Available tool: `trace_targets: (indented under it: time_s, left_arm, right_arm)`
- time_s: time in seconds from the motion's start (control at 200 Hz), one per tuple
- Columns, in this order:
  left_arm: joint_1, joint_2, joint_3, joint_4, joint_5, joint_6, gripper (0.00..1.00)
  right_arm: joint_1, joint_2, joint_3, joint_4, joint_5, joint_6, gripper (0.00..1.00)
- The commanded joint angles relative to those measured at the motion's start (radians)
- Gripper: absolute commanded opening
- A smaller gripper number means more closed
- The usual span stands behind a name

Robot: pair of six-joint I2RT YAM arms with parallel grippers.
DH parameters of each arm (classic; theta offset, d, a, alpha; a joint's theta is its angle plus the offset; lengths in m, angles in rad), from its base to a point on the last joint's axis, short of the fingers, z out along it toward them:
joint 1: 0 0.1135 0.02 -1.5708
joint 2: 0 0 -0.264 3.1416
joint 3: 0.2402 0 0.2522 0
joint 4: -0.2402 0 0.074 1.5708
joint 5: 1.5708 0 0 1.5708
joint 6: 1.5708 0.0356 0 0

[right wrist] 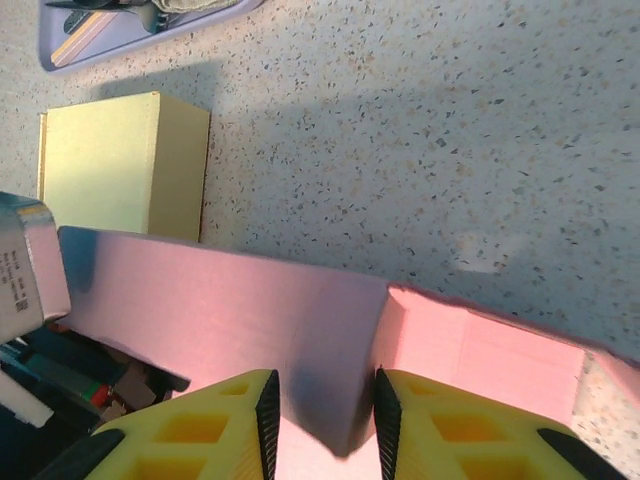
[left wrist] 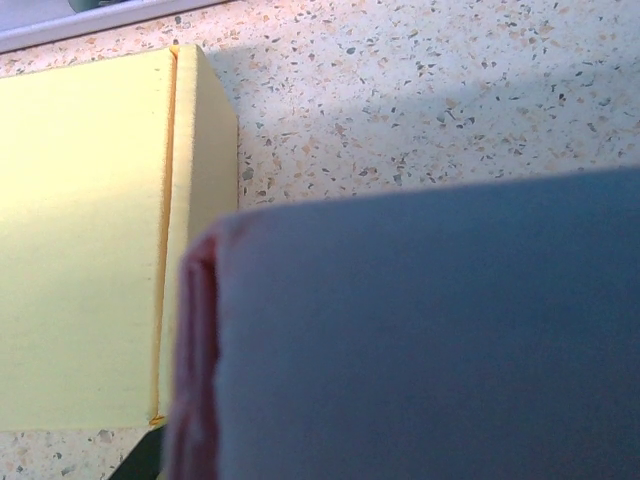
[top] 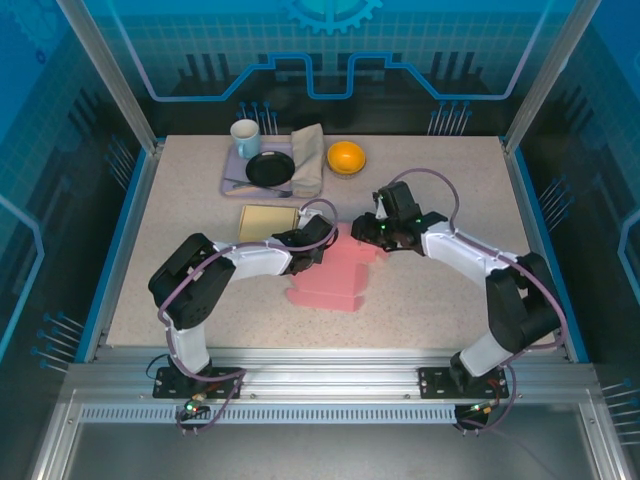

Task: Fold the paper box

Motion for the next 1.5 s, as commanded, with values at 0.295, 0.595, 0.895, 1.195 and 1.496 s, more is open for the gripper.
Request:
trace_targets:
  time_s: [0.295,0.595,0.895,1.195,1.496]
  left_arm:
    - [-0.009,0.027,0.028,-0.082,-0.022,0.01,0.0]
    - [-0.009,0.04,0.042,-0.092,-0.023,0.013,0.0]
    - [-0.006,0.045,0.047,-0.099,-0.021,0.01,0.0]
    - [-0.004,0.046,0.053,-0.106,-0.017,0.014,0.0]
    - [-0.004,0.039,0.045,-0.096,-0.009,0.018,0.0]
  right_arm:
    - [-0.059,-0.04,-0.172,0.102,0.046,-0.034,0.3]
    - [-0.075,-0.122,-0.227,0.135,0.043,-0.041,0.32]
    - [-0.1,-0.222,-0.287,0.082,0.059,-0.095,0.34]
    - [-0.124,-0.075,-0.242,0.114,-0.059,-0.114,0.3]
    - [-0.16,0.04,-0.24,0.155,-0.058,-0.081,0.32]
